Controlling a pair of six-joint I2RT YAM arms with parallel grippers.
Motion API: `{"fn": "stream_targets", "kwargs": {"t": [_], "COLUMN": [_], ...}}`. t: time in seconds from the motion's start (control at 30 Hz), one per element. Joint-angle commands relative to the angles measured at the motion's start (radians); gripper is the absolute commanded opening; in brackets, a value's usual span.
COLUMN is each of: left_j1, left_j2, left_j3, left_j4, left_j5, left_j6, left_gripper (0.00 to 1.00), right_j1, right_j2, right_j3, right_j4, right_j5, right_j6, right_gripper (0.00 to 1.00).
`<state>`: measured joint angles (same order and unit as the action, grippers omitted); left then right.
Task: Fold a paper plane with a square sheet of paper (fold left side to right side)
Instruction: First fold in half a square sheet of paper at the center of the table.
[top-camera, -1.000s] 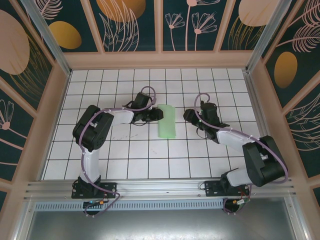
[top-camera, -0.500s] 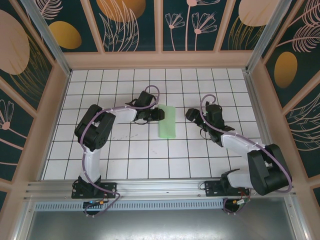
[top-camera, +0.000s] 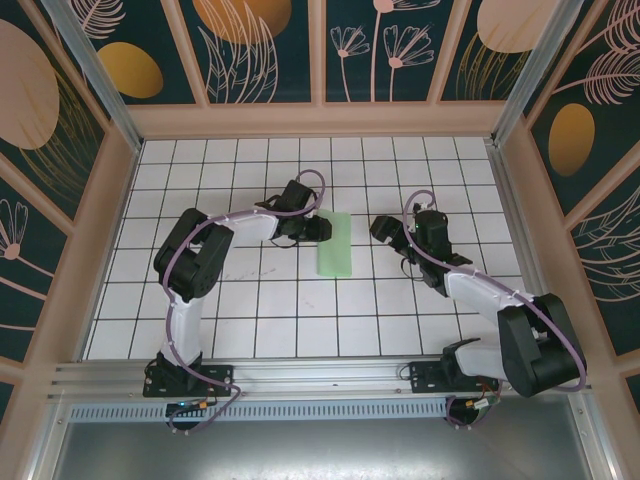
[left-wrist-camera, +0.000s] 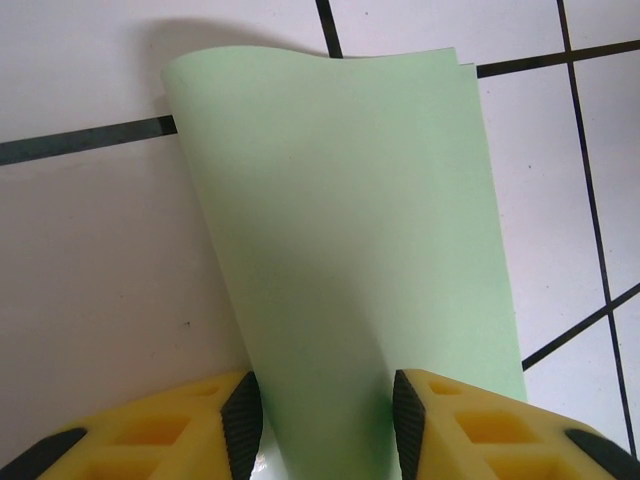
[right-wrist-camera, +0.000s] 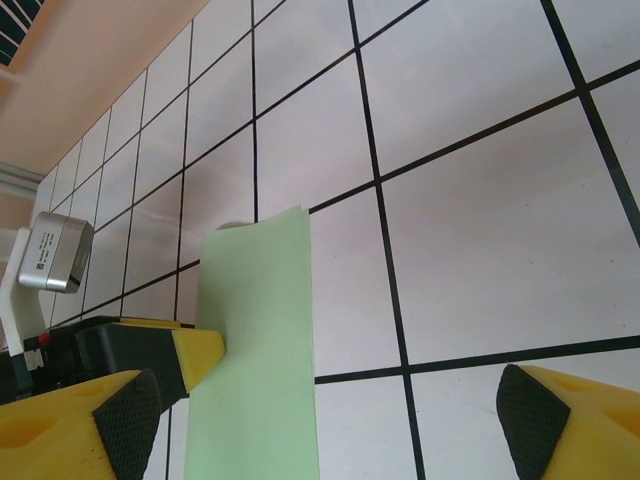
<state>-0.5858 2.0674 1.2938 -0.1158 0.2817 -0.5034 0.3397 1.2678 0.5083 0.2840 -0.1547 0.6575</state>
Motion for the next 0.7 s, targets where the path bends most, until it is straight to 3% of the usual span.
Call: {"fn": "stream_targets", "kwargs": {"t": [0.0, 0.67], "left_j1": [-0.018, -0.032], "left_j2": [0.088, 0.113], "left_j3": [0.001, 0.033], "left_j4": [-0.026, -0.057], "left_j5": [-0.049, -0.073], "left_j6": [0.036, 0.055], "left_gripper": [0.45, 0.46], "right_j1": [-0.008, -0.007], "right_j2": [-0.027, -0.027], "right_j3": [-0.015, -0.024], "right_j4": [0.033, 0.038], "right_j5": [-0.015, -0.048], "right_j6": [0.008, 0.008], "right_gripper": [0.91, 0.92]}}
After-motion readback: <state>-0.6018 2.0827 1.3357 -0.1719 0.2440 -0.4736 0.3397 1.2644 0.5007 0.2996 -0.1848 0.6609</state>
